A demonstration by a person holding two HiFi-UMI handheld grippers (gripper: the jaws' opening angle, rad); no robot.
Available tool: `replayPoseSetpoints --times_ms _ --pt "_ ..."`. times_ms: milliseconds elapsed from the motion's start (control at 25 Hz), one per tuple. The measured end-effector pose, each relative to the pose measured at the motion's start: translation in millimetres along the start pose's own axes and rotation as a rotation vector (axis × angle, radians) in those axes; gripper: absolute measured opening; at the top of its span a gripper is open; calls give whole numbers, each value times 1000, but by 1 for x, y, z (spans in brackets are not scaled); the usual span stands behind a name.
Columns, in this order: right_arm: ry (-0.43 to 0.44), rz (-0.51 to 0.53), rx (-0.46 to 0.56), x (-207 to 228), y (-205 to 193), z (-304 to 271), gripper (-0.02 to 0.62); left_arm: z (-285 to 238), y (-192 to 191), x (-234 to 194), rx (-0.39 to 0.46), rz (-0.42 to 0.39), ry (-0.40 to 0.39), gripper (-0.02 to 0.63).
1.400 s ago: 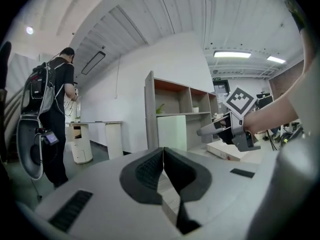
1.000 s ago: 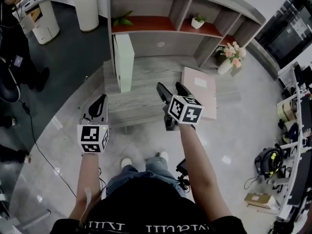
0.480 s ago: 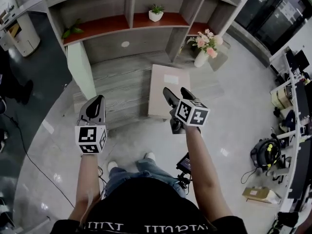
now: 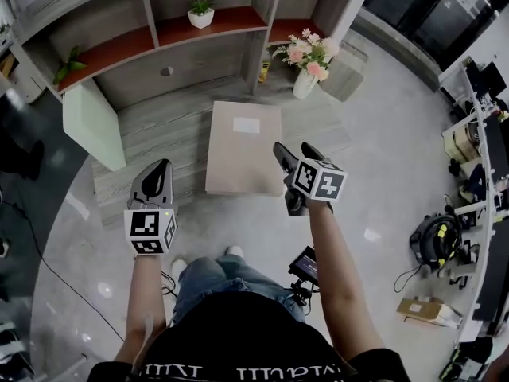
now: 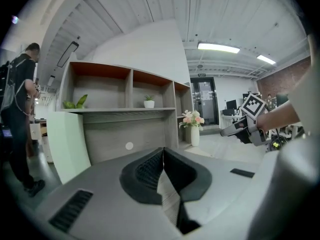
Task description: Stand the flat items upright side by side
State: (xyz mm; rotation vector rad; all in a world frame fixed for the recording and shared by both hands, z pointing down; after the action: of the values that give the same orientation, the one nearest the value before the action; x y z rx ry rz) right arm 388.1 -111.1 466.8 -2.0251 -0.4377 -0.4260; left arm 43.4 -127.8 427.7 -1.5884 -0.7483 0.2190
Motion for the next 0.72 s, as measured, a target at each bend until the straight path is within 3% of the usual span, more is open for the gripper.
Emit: replayPoseSetpoints --times_ms 200,360,600,720 --pt "-30 -99 -39 38 -7 -10 365 -21 2 17 -29 -19 -51 12" --pt "-91 -154 -112 62 -33 -25 267 -34 -2 21 -60 -51 -102 12" --pt "-140 -179 -291 78 -84 -42 225 -45 -13 23 -109 -70 -172 12" --pt "-129 -248 -313 79 -98 -46 182 -48 -22 25 -129 -78 -212 12"
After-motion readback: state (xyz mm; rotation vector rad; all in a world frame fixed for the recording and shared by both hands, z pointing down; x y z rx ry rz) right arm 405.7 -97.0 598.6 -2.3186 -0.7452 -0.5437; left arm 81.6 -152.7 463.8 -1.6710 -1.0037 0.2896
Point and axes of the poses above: the fingertips, and each gripper's own axes: z backward along the fingers, x to its right, y out of its top, the point moved 6 cm from there along z, backward along the fingers, and after that the axes turned 11 degrees about -z, right-handed, at the moved point
